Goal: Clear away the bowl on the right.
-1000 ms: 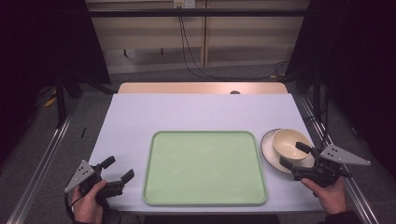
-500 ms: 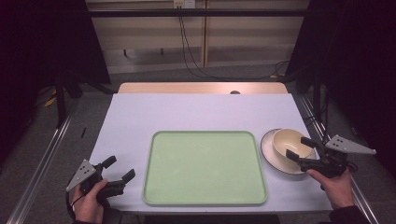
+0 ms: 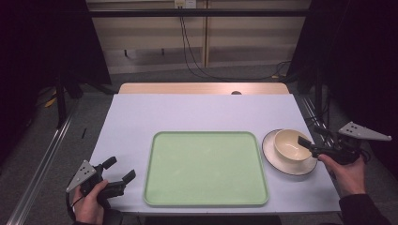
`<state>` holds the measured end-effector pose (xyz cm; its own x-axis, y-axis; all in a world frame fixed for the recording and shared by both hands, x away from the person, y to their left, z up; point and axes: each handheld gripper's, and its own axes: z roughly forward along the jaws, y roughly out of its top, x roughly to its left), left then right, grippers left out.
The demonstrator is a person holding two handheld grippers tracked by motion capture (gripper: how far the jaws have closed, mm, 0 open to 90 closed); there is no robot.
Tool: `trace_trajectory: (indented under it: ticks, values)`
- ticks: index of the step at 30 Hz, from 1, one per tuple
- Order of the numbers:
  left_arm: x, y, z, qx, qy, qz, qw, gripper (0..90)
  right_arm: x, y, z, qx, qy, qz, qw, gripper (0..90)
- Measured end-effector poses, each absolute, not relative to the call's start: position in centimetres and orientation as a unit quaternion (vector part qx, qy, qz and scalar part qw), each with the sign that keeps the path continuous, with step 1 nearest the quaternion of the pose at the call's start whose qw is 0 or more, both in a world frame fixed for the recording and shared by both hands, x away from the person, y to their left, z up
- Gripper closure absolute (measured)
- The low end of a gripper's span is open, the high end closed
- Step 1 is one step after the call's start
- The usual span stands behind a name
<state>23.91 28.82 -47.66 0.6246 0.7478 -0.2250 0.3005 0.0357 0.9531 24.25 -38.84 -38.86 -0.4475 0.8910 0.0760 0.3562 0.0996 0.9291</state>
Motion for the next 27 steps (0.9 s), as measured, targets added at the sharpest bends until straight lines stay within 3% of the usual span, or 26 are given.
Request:
trace_trajectory:
  ticks: [11,19,27]
  values:
    - [24.0,28.8,-47.7,0.672,0.389,0.184,0.602,1.3,27.3,-39.1,-38.6,0.479,0.707,0.446,0.267,16.9]
    - [24.0,28.8,-47.7,0.673,0.387,0.183,0.604,1.3,28.0,-40.3,-40.3,0.512,0.716,0.412,0.235,22.0]
    - [24.0,28.8,-47.7,0.673,0.388,0.183,0.603,1.3,29.3,-41.5,-42.4,0.534,0.745,0.354,0.186,15.2]
